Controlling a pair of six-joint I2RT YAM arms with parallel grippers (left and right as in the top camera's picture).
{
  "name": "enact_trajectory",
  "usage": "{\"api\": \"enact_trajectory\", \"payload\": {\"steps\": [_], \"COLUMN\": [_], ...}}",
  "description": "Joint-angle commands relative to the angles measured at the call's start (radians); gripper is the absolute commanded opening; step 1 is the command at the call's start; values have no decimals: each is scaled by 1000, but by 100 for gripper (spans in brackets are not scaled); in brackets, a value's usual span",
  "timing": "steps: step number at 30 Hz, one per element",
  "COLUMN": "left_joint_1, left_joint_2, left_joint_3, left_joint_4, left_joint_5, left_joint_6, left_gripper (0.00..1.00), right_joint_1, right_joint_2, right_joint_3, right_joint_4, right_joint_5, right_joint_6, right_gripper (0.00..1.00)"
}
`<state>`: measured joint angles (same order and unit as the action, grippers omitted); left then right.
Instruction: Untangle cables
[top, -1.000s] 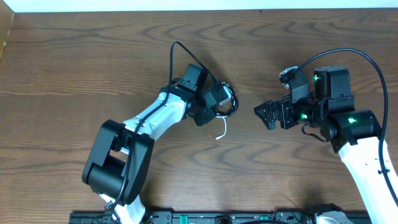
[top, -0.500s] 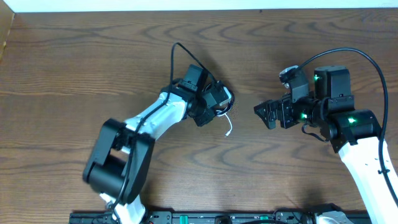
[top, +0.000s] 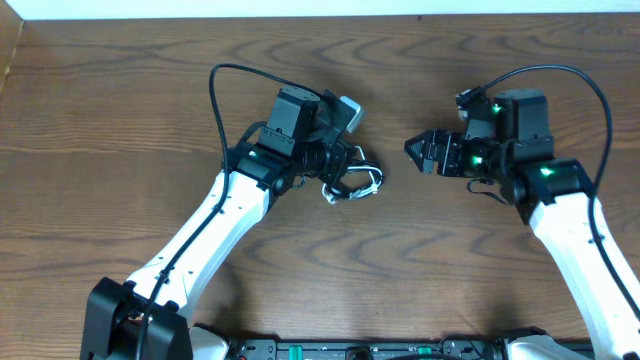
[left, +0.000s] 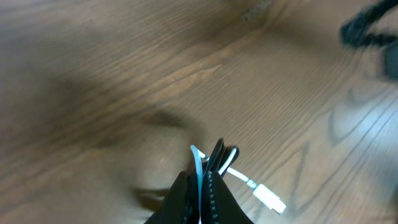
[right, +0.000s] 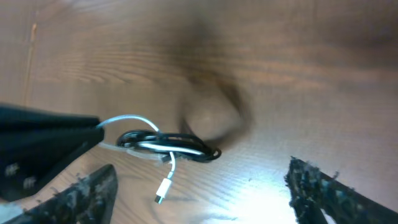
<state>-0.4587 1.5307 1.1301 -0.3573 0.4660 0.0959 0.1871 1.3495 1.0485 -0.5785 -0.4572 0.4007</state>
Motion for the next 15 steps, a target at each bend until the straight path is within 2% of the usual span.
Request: {"api": "enact_trajectory", "payload": {"steps": [1,4,9,12,15], "left_joint_1": [2,2,2,2,2], "left_joint_2": [-11,-11,-12,-12,-10], "left_joint_3": [0,0,0,0,0], "left_joint_4": [5,5,26,54,51], "left_joint_5": [13,13,13,13,13], "left_joint_6": [-138,-148,-221,-274,-274], "left_gripper": [7,8,8,7,7], "right_joint_1": [37,64,105,105,112], "right_joint_2": [67,115,189,234,259], "right_joint_3": [17,17,17,17,17], "right_joint_4": [4,7,19,50,104], "right_joint_5": [-14,-24,-15,-36,-74], "right_joint_6": [167,170,96,147,193], "right_gripper": [82,81,84,82,81]}}
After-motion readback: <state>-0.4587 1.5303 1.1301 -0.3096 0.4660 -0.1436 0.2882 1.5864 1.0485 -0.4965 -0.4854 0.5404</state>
